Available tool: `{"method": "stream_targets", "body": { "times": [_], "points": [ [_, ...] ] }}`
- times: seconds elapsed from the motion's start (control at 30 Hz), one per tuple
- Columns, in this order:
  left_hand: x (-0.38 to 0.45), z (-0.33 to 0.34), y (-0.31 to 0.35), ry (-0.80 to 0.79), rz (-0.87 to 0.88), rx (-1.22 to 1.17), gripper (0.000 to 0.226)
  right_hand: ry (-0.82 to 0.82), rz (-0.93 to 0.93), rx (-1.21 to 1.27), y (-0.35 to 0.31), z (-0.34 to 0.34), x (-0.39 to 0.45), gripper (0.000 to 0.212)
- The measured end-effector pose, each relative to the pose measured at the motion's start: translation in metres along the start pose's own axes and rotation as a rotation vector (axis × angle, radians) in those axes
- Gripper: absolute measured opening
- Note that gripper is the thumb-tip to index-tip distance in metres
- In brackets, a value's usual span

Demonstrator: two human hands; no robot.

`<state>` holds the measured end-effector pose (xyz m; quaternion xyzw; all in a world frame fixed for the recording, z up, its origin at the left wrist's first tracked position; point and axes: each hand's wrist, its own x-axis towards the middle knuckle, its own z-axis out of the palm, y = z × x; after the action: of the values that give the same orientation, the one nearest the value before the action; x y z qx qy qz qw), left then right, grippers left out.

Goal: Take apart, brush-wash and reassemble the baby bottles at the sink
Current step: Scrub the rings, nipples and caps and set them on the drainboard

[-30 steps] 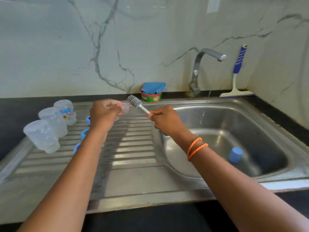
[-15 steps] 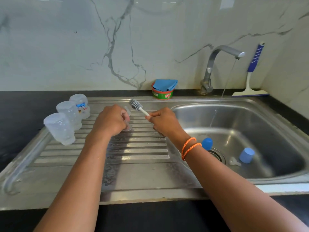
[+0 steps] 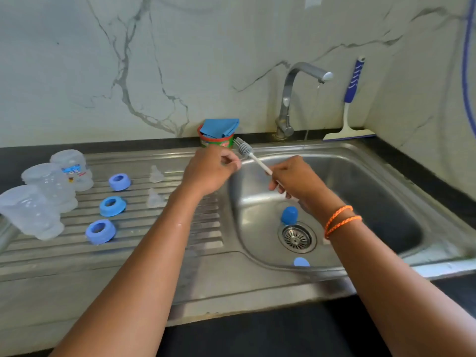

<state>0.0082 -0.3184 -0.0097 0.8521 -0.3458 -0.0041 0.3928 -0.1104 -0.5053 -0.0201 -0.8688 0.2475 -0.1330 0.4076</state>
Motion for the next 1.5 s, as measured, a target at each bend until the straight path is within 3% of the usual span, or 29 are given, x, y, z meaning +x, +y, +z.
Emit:
{"method": "stream_targets", "body": {
  "times": [0.1,0.33,0.5,0.63,0.77,1.0,1.1,1.2,1.4,1.5],
  "points": [
    [0.021,0.049,0.022,-0.097,0.02,-0.131,0.007,0.092,0.052,-0.171,0.036,-0.042,0.001,0.011],
    [0.048,0.161,0.067,-0.338,0.041,-0.192,0.014,0.263,0.119,-0.316,0.098,-0.105,-0.011,0.011],
    [0.043,0.234,0.071,-0.584,0.096,-0.019,0.012,0.143,0.16,-0.371,0.108,-0.11,-0.008,0.015],
    [0.032,0.271,0.072,-0.788,0.067,0.208,0.016,0.196,0.141,-0.407,0.108,-0.109,0.0,0.017],
    [0.032,0.277,0.081,-0.769,0.152,0.497,0.046,0.243,0.126,-0.438,0.108,-0.109,0.001,0.019],
    [0.029,0.286,0.083,-0.736,0.147,0.489,0.028,0.234,0.138,-0.449,0.109,-0.106,0.001,0.02],
    [0.038,0.276,0.082,-0.664,0.085,0.334,0.016,0.231,0.14,-0.445,0.111,-0.106,0.001,0.019],
    [0.057,0.245,0.084,-0.571,-0.084,-0.162,0.024,0.294,0.145,-0.413,0.112,-0.107,0.001,0.02],
    [0.081,0.186,0.083,-0.066,-0.464,-1.013,0.028,0.388,0.081,-0.192,0.097,-0.1,0.001,0.014],
    [0.076,0.18,0.076,0.032,-0.586,-1.242,0.027,0.348,0.076,-0.082,0.093,-0.09,0.0,0.016]
  ]
}}
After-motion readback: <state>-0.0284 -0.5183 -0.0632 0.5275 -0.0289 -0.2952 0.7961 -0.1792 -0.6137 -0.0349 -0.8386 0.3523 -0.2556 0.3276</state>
